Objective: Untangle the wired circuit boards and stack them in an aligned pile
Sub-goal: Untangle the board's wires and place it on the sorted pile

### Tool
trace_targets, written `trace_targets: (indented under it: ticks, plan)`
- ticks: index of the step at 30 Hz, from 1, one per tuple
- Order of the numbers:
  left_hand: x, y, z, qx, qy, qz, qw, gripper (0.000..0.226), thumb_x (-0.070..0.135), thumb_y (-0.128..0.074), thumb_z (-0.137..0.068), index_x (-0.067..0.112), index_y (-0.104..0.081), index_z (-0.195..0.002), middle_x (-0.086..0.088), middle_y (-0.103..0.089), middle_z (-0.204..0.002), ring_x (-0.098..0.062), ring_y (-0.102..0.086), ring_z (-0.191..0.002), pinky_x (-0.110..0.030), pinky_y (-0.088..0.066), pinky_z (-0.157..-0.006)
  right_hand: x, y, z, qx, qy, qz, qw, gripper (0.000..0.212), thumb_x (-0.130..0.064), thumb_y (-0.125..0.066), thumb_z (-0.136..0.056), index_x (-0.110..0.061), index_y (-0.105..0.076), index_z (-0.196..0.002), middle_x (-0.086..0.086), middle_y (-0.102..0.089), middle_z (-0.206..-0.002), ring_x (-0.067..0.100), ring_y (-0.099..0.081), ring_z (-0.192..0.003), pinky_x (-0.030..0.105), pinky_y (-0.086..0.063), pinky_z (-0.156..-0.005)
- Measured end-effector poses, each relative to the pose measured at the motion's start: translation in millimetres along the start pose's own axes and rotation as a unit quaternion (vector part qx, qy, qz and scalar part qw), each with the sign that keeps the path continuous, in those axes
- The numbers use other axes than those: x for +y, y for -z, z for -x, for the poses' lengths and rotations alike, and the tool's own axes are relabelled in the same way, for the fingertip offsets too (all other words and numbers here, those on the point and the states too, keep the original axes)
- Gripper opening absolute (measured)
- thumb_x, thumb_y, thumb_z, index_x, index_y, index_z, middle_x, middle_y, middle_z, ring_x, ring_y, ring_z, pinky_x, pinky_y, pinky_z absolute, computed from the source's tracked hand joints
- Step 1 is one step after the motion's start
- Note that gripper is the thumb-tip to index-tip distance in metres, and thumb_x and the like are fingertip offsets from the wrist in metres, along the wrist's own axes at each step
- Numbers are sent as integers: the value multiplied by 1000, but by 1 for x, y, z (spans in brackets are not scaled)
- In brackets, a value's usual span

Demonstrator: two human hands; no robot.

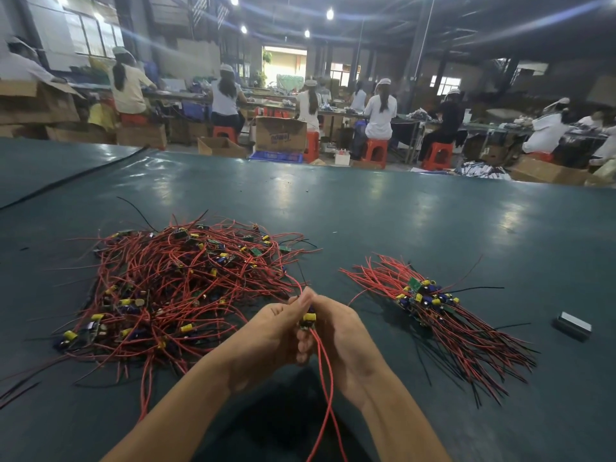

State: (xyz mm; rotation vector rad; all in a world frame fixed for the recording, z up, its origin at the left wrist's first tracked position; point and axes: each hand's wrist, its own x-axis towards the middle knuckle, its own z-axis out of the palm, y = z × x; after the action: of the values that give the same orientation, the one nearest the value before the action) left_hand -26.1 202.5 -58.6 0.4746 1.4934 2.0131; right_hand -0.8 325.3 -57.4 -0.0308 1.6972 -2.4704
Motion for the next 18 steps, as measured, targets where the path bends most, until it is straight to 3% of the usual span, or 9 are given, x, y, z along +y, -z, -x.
trace_targets:
  ticks: [4, 8, 12, 15, 18]
  plan:
    - [-6, 4, -7, 24, 10, 41, 999, 48, 63, -59, -76, 16, -62, -69, 2, -57, -60, -10, -53, -54, -22, -48, -58, -1, 1, -1, 85, 22, -66, 994, 23, -33, -72, -70, -10, -70, -77, 7, -52, -57, 14, -53, -45, 24, -42, -42]
    - [-16, 7, -10, 39, 34, 63, 997, 29, 48, -69, -73, 19, -72, -75, 1, -62, -67, -8, -53, -54, -19, -44, -54, -4, 2, -4, 160, 51, -155, 974, 17, -28, -71, -71, -12, -72, -77, 3, -59, -62, 15, -49, -50, 25, -40, -47]
    - [-25, 4, -9, 66, -48, -15, 997, 14, 31, -77, -77, 20, -69, -77, -3, -60, -63, -11, -50, -51, -20, -43, -49, -6, -1, -2, 190, 48, -182, 963, 13, -27, -71, -75, -15, -71, -80, -4, -69, -69, 6, -54, -48, 20, -40, -40]
    - [-26, -2, -8, 103, -125, -73, 984, 26, 46, -75, -77, 23, -64, -71, -4, -54, -57, -13, -47, -50, -20, -41, -49, -3, -3, -2, 215, 56, -178, 959, 10, -22, -70, -85, -14, -70, -80, -2, -70, -70, 11, -55, -54, 22, -45, -43]
    - [-26, -7, -7, 136, -183, -99, 969, 29, 53, -67, -77, 27, -66, -66, 0, -52, -51, -10, -45, -45, -21, -41, -48, 3, -7, -2, 218, 72, -141, 963, 11, -23, -72, -82, -17, -71, -72, 4, -69, -72, 17, -56, -60, 25, -49, -52]
